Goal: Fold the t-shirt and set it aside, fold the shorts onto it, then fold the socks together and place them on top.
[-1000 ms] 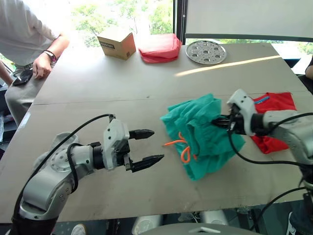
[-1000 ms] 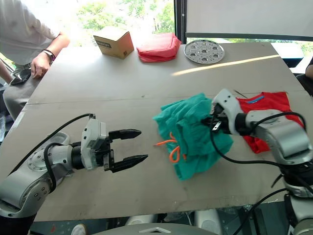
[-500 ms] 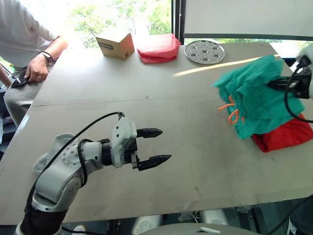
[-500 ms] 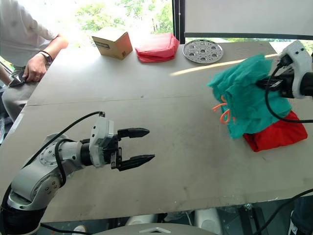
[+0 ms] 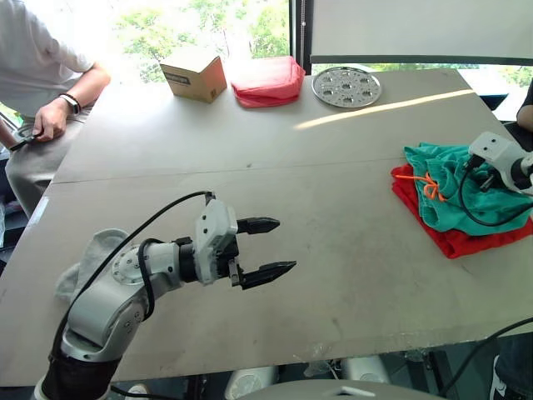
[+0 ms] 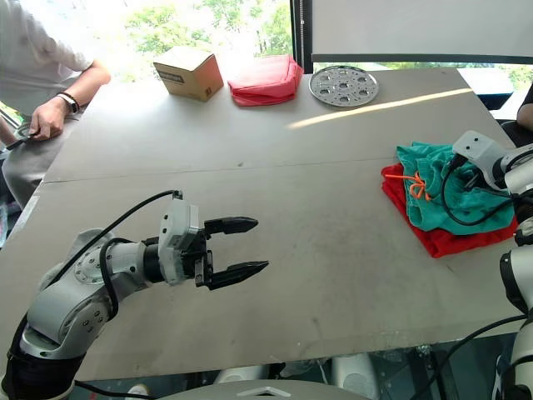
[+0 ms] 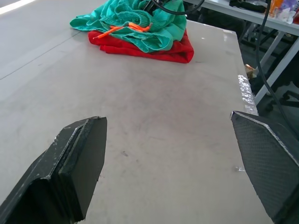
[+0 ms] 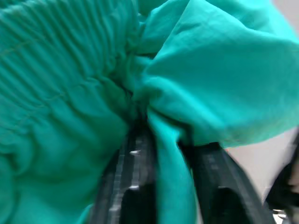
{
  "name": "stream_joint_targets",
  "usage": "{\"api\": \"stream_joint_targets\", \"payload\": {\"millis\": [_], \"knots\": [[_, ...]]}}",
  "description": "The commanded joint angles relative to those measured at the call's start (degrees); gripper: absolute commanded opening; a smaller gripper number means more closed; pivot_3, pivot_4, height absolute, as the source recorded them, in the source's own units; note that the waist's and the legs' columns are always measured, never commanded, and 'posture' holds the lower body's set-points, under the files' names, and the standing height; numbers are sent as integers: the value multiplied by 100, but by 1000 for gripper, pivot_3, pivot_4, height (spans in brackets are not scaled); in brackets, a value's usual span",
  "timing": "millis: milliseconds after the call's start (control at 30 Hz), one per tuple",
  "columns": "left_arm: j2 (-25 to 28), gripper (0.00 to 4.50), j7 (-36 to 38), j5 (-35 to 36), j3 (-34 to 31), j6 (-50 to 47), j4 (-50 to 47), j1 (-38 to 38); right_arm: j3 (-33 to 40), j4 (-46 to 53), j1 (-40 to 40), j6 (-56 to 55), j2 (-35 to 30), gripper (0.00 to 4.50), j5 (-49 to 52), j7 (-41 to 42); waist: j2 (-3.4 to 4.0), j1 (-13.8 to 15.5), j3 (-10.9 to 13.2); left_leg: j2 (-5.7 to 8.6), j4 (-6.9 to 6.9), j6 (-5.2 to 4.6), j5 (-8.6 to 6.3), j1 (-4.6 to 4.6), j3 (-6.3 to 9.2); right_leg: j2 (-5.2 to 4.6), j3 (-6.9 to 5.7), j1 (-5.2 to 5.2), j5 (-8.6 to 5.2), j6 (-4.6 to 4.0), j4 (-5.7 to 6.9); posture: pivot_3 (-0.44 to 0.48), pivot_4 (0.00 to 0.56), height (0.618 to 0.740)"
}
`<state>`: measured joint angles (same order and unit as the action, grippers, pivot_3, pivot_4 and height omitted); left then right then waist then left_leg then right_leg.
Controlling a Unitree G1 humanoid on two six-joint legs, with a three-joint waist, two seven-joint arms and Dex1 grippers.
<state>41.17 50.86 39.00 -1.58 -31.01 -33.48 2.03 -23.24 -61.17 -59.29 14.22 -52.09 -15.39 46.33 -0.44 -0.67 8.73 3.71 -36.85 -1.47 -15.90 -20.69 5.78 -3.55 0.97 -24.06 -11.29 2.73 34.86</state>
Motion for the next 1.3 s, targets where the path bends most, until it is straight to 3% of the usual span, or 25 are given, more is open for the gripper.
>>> {"api": "stream_joint_targets", "payload": {"millis": [33,100,200,300,333,367,467,567,700,833,1100,1200,1300], "knots": [[-22,4500,-58,14,-6,40,-219,74,310,303,192,-333,-364,3000,-224,-684,1,7,0,1,0,0,0,0,-1,-1,1,0,0,0,0,0,150,740],[-62,4500,-78,30,-18,43,-168,98,803,933,558,-427,-732,3927,-41,-994,17,43,6,3,-2,0,0,-3,0,-3,1,-1,0,0,2,0,150,740],[-231,4500,-187,-21,23,116,-12,24,1972,1972,1322,-470,-948,3927,718,-1280,18,59,4,4,-2,-1,0,-6,-1,-4,1,0,0,1,0,0,150,740],[-389,4500,-235,-143,30,229,174,-83,3667,3379,2117,55,-498,3927,2192,-1102,14,0,3,-5,-2,-1,-1,6,0,4,3,12,1,2,0,0,150,740],[-467,4500,-295,-139,-13,237,245,-83,4146,3993,2370,470,-299,4195,2879,-796,15,-17,3,-9,-4,-3,-1,11,-7,10,7,15,1,2,3,0,150,740],[-518,4500,-328,-132,-52,242,310,-67,4440,4438,2538,805,-159,4482,3327,-614,14,-30,3,-14,-5,-7,-4,15,-11,16,12,19,2,4,4,0,150,740],[-586,4500,-481,-51,-233,123,402,-117,4809,6225,3481,1340,182,4482,4556,132,15,-6,3,-26,-14,-39,-23,33,-5,34,12,45,5,8,4,0,150,740],[-490,4500,-521,110,-564,7,480,-223,4521,7186,3629,1971,382,4482,5340,371,17,-7,5,-27,-27,-45,-26,35,-9,39,10,48,6,10,5,0,150,740],[-264,4500,-677,110,-1512,-58,193,-1230,3216,8163,3403,1938,935,4482,5598,899,-2,-100,-3,-42,-26,-58,-37,48,-27,43,30,47,7,13,2,0,150,740],[-202,4500,-477,75,-2745,59,16,-2710,2002,8420,3226,1700,1318,4482,5255,1391,-8,-71,0,-54,-25,-45,-47,42,-15,46,24,41,6,12,0,0,150,740],[-688,4500,164,-499,-4623,973,474,-5064,809,8183,3141,937,1847,4482,4687,2192,-35,78,-15,-49,-40,-40,-52,16,-7,35,-2,34,-8,-11,-12,0,150,740],[-865,4500,27,-589,-4822,1008,609,-5298,640,8120,3155,828,1947,4482,4559,2319,-39,64,-17,-57,-39,-39,-52,19,-6,40,-10,35,-18,5,-9,0,150,740],[-758,4500,-275,-708,-4656,896,735,-4927,587,8049,3144,747,1977,4482,4446,2376,-33,141,-13,-57,-42,-40,-51,17,-4,31,-21,35,-20,8,-8,0,150,740]]}}
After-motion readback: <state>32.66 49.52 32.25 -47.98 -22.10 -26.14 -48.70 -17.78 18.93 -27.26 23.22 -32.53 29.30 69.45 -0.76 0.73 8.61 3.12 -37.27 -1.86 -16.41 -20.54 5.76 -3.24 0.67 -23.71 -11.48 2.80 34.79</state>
